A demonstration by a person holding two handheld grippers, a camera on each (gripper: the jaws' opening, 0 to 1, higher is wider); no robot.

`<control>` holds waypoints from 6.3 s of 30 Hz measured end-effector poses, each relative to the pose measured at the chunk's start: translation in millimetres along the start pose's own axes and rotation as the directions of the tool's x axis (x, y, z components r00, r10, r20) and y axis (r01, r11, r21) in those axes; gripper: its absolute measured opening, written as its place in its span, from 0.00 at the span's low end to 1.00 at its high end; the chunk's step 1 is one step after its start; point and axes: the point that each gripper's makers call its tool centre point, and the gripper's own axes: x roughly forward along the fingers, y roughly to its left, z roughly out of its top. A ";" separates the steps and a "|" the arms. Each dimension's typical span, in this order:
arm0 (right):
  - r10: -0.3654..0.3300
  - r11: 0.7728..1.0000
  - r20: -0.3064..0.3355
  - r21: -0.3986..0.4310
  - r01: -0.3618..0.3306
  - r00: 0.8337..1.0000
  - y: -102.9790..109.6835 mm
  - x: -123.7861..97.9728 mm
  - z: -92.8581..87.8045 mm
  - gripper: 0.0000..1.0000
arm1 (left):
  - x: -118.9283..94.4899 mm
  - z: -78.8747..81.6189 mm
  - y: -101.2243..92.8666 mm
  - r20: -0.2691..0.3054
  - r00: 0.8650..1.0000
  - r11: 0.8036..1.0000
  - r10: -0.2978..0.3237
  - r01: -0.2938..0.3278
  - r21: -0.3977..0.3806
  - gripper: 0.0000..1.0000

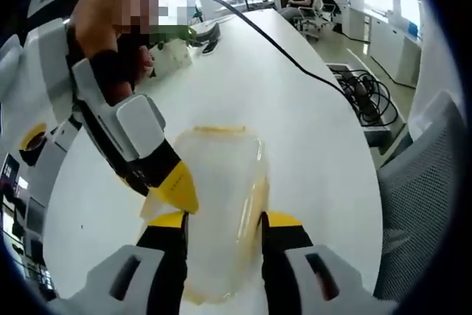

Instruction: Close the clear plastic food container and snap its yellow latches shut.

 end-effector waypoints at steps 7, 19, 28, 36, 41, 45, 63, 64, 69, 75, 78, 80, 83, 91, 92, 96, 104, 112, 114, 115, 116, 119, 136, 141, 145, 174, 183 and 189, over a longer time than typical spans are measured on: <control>-0.024 1.000 -0.005 0.012 0.024 1.000 0.4 -2.3 -1.9 0.39 | -3.2 1.3 2.5 0.007 1.000 0.999 -0.006 0.006 -0.032 0.39; -0.064 0.997 0.034 0.038 0.062 0.997 -4.8 -13.7 3.6 0.42 | -12.2 -3.5 3.5 0.002 0.999 0.997 -0.043 0.044 -0.058 0.46; -0.090 0.996 -0.001 0.024 0.090 0.996 -4.0 -18.7 -6.2 0.47 | -13.5 -2.5 9.2 0.007 0.999 0.998 -0.044 0.044 -0.047 0.50; -0.099 0.995 -0.011 0.011 0.099 0.995 -0.4 -21.7 -7.9 0.50 | -17.4 -6.5 18.1 0.000 0.999 0.998 -0.039 0.039 -0.049 0.53; -0.111 0.994 -0.017 0.005 0.111 0.994 1.8 -25.4 -11.2 0.51 | -19.9 -10.6 22.4 -0.010 0.999 0.998 -0.038 0.037 -0.050 0.57; -0.119 0.993 -0.021 0.004 0.119 0.993 4.9 -25.5 -14.3 0.53 | -20.9 -13.3 25.6 -0.014 0.999 0.998 -0.041 0.040 -0.054 0.60; -0.165 0.986 -0.044 -0.019 0.164 0.985 18.6 -26.5 -25.8 0.61 | -20.5 -18.6 36.3 -0.039 0.997 0.997 -0.071 0.070 -0.031 0.67; -0.165 0.986 -0.047 -0.020 0.164 0.985 20.3 -26.3 -27.1 0.61 | -20.1 -19.7 37.5 -0.046 0.996 0.997 -0.074 0.073 -0.028 0.67; -0.174 0.985 -0.050 -0.022 0.173 0.983 24.0 -24.3 -32.7 0.62 | -17.4 -20.9 39.3 -0.058 0.994 0.996 -0.092 0.091 -0.022 0.71; -0.190 0.982 -0.050 -0.026 0.189 0.980 26.9 -22.9 -37.1 0.64 | -13.8 -22.8 38.5 -0.074 0.989 0.992 -0.127 0.126 -0.017 0.72; -0.204 0.979 -0.051 -0.033 0.203 0.978 28.3 -20.7 -39.6 0.66 | -10.7 -25.6 37.8 -0.089 0.984 0.988 -0.152 0.152 -0.014 0.72; -0.209 0.978 -0.048 -0.031 0.208 0.977 28.3 -19.2 -41.0 0.67 | -9.1 -27.3 38.6 -0.094 0.982 0.987 -0.163 0.162 -0.016 0.73; -0.221 0.975 -0.048 -0.034 0.220 0.974 27.8 -17.2 -43.5 0.68 | -6.8 -30.7 38.8 -0.111 0.978 0.985 -0.175 0.175 -0.008 0.74; -0.240 0.970 -0.057 -0.052 0.237 0.969 24.9 -9.6 -49.5 0.68 | 1.2 -38.3 34.6 -0.147 0.969 0.979 -0.199 0.204 0.018 0.75; -0.241 0.970 -0.058 -0.057 0.238 0.969 24.7 -9.1 -49.9 0.69 | 1.8 -38.6 34.7 -0.150 0.969 0.979 -0.196 0.201 0.019 0.75; -0.250 0.967 -0.054 -0.069 0.246 0.967 22.2 -6.5 -50.3 0.70 | 5.5 -39.9 34.9 -0.160 0.968 0.979 -0.191 0.201 0.043 0.75; -0.257 0.963 -0.061 -0.105 0.250 0.964 22.4 -5.2 -51.8 0.71 | 6.1 -41.2 34.0 -0.171 0.966 0.978 -0.192 0.203 0.050 0.75; -0.255 0.963 -0.053 -0.106 0.248 0.966 22.2 -5.1 -52.1 0.70 | 5.6 -40.4 33.3 -0.166 0.968 0.979 -0.190 0.199 0.041 0.74; -0.254 0.963 -0.053 -0.106 0.248 0.966 22.9 -4.9 -51.9 0.70 | 5.5 -40.5 32.8 -0.165 0.968 0.979 -0.190 0.198 0.038 0.74; -0.255 0.963 -0.055 -0.107 0.248 0.965 23.4 -4.7 -51.9 0.70 | 5.1 -40.6 32.5 -0.163 0.968 0.980 -0.189 0.198 0.037 0.74; -0.256 0.962 -0.056 -0.107 0.250 0.965 23.7 -4.5 -51.6 0.70 | 4.8 -40.7 32.2 -0.160 0.969 0.980 -0.189 0.197 0.036 0.74; -0.259 0.962 -0.052 -0.103 0.252 0.965 25.9 -3.4 -50.3 0.70 | 2.7 -42.4 30.3 -0.152 0.970 0.980 -0.188 0.196 0.035 0.74; -0.231 0.967 -0.082 -0.128 0.219 0.970 40.8 8.9 -34.8 0.70 | -11.9 -55.8 19.6 -0.133 0.974 0.982 -0.183 0.187 0.018 0.74; -0.230 0.966 -0.095 -0.143 0.215 0.969 42.7 12.1 -29.8 0.70 | -16.6 -60.5 17.6 -0.136 0.975 0.984 -0.176 0.178 0.004 0.74; -0.226 0.965 -0.095 -0.157 0.210 0.969 44.6 14.9 -24.5 0.70 | -21.2 -65.8 16.1 -0.132 0.977 0.986 -0.168 0.169 -0.011 0.74; -0.221 0.960 -0.093 -0.198 0.199 0.971 53.3 41.0 34.0 0.70 | -57.9 -118.3 20.1 -0.157 0.977 0.989 -0.144 0.138 -0.050 0.74; -0.218 0.960 -0.088 -0.200 0.197 0.972 55.2 46.6 48.0 0.70 | -67.0 -131.2 22.2 -0.160 0.977 0.989 -0.143 0.137 -0.051 0.74; -0.219 0.958 -0.098 -0.209 0.195 0.971 55.2 51.0 57.4 0.70 | -72.3 -139.1 23.7 -0.158 0.978 0.990 -0.137 0.130 -0.059 0.74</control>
